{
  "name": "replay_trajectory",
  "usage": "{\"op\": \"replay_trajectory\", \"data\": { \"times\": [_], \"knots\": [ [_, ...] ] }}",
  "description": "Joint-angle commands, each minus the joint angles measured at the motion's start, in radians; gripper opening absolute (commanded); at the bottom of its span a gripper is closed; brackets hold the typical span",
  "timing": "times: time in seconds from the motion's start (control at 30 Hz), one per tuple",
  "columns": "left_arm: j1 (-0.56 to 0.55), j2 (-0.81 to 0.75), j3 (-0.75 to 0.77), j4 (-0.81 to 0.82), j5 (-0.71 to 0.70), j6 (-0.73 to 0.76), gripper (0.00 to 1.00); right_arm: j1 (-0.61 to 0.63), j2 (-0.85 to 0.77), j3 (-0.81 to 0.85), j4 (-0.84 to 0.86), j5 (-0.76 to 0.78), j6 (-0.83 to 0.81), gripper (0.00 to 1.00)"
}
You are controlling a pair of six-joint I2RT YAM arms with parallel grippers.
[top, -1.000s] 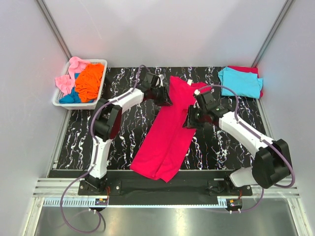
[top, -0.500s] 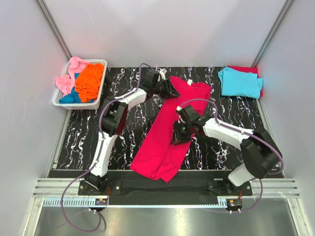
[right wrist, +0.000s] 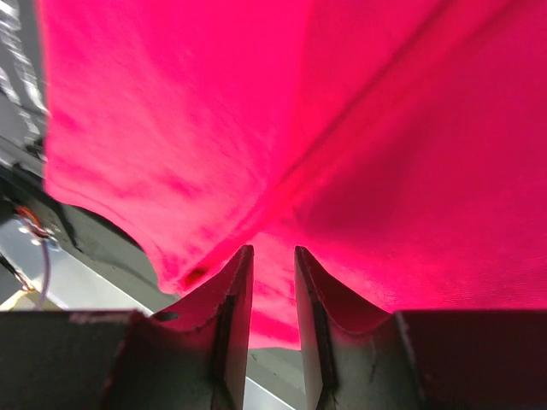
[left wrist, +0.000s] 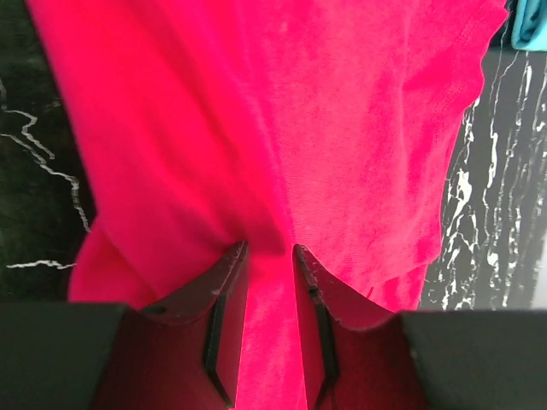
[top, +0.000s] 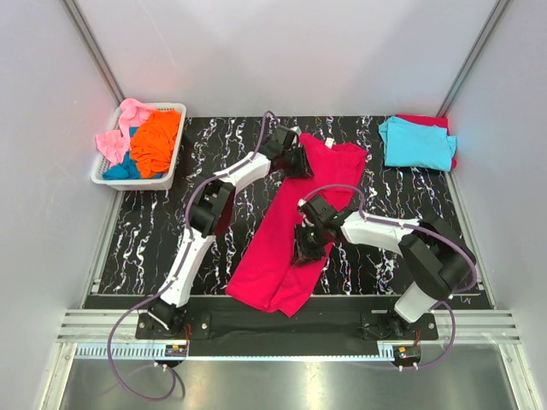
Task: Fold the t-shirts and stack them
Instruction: Fold the tshirt
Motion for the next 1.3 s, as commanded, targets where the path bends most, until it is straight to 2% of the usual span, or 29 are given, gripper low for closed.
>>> {"op": "replay_trajectory", "data": {
  "times": [0.0,0.3,0.6,0.8,1.27],
  "knots": [
    [-0.003,0.030,0.061,-0.038,-0.069,0.045,0.33,0.028,0.016,-0.045,0.022,-0.023,0.032,0.32],
    [-0.005,0.096,0.153,-0.098,-0.117,0.063,0.33,0.029,0.072,-0.090,0.013,0.001,0.064,0.31],
    [0.002,0.145,0.288,-0.276,-0.328,0.033,0.32,0.031,0.136,0.004,-0.088,0.040,0.023,0.31],
    [0.018,0.121,0.285,-0.329,-0.485,-0.006,0.31,0.029,0.156,0.077,-0.203,0.103,-0.005,0.32],
    [0.113,0.089,0.282,-0.391,-0.661,-0.055,0.28,0.028,0.138,0.145,-0.331,0.199,-0.037,0.34]
  ]
}}
